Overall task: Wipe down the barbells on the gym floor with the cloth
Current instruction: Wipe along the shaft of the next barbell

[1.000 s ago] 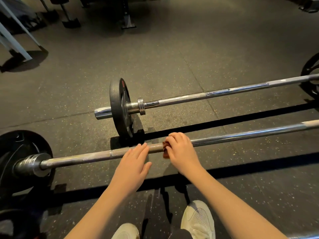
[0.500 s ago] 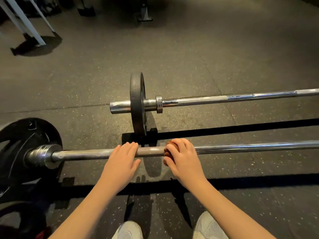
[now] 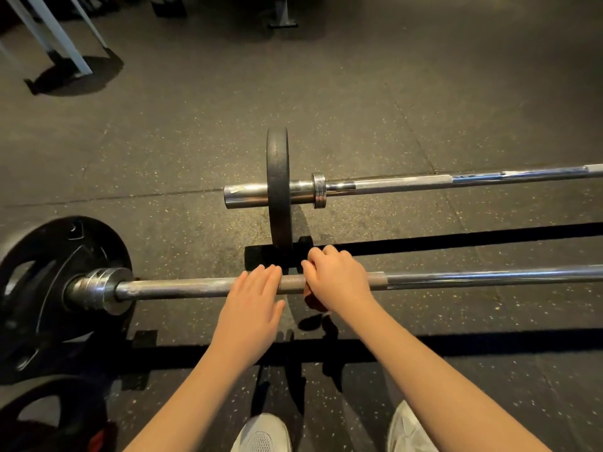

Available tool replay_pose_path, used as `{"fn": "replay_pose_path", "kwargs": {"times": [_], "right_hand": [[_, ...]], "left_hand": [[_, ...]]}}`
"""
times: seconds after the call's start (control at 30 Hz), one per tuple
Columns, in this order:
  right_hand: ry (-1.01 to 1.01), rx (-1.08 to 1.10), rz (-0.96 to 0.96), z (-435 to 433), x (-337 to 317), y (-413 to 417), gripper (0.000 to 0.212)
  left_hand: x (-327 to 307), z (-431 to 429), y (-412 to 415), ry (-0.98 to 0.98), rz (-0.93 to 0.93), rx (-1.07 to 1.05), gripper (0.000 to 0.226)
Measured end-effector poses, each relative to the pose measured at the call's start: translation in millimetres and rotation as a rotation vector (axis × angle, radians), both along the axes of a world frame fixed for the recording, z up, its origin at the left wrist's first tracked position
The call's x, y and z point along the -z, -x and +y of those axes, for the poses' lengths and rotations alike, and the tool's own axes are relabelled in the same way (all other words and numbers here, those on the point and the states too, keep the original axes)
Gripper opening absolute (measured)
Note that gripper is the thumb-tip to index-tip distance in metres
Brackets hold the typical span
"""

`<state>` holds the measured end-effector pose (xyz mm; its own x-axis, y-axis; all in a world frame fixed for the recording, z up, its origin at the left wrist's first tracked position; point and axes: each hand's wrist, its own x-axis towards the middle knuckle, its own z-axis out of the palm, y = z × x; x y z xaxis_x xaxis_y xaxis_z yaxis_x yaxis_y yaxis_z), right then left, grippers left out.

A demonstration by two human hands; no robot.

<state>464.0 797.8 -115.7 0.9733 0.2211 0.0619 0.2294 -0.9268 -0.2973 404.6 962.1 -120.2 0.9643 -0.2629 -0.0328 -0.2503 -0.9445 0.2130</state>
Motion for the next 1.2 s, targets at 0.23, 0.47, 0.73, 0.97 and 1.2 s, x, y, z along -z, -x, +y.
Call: {"fn": "replay_pose_path", "kwargs": {"times": [0.23, 0.47, 0.73, 0.97, 1.2], "right_hand": [[-0.012, -0.137, -0.212, -7, 25, 50, 0.024], [0.011, -0.024, 0.066, 17, 2, -5, 0.032], [0.038, -0.023, 0.115, 19, 1, -13, 0.035], [-0.047, -0.037, 0.004, 15, -5, 7, 0.027], [-0.132, -0.070, -0.224, -3, 14, 45, 0.026]], "left_hand": [[1, 5, 1, -0.043, -0.053, 0.022, 0.050], [7, 6, 3, -0.121, -0.056, 0.016, 0.060], [12, 5, 3, -0.146, -0.058, 0.009, 0.061], [11, 5, 4, -0.166, -0.055, -0.001, 0.061], [11, 6, 1, -0.156, -0.031, 0.005, 0.062]]}}
